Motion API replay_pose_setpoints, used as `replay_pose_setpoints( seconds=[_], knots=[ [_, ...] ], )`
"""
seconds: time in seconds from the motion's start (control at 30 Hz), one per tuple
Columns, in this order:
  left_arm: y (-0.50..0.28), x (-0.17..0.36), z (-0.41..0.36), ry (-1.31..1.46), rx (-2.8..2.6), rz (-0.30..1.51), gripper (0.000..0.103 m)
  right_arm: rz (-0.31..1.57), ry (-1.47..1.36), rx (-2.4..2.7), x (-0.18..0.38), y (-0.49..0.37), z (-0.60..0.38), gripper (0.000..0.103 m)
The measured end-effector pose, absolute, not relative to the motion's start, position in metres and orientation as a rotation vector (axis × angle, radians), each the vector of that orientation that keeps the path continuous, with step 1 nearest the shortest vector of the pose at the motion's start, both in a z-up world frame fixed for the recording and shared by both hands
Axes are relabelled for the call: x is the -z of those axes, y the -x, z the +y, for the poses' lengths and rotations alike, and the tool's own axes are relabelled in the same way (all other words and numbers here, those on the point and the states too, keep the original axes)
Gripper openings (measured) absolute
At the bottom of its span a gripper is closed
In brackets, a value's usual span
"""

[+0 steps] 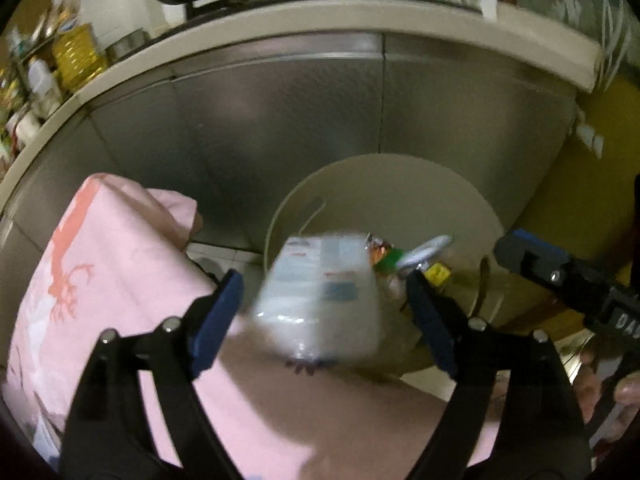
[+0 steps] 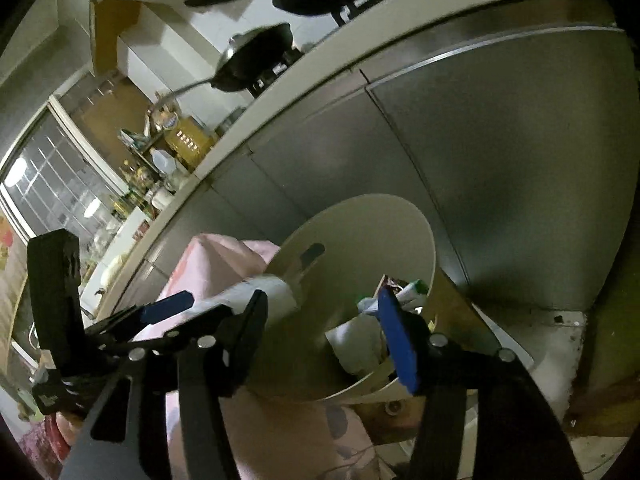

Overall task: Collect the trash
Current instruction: 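Carry the wipes pack and green wrapper over the beige bin and open both tools, then move both tools back over the cloth toward the snack bag and pink wrapper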

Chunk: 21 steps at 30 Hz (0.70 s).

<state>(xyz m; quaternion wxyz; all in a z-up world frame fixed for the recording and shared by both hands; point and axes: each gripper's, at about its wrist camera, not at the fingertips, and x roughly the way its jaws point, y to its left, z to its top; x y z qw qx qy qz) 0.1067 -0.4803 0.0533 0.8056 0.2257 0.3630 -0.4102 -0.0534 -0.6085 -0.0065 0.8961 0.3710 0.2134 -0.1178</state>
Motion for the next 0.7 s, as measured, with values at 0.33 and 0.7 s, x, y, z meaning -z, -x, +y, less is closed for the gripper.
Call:
replay_pose_setpoints(
  seconds=[0.33, 0.7],
  knots=[
    [-0.074, -0.110, -0.428, -0.335, 0.888, 0.699, 0.080, 0.351, -0.817, 0.245, -0.023, 0.092, -0.588, 0.055],
    [-0.038, -0.099, -0.295, -0.312, 0.719, 0.685, 0.080, 0.443, -0.767, 0.112, -0.037, 0.077, -0.517, 0.055]
  ],
)
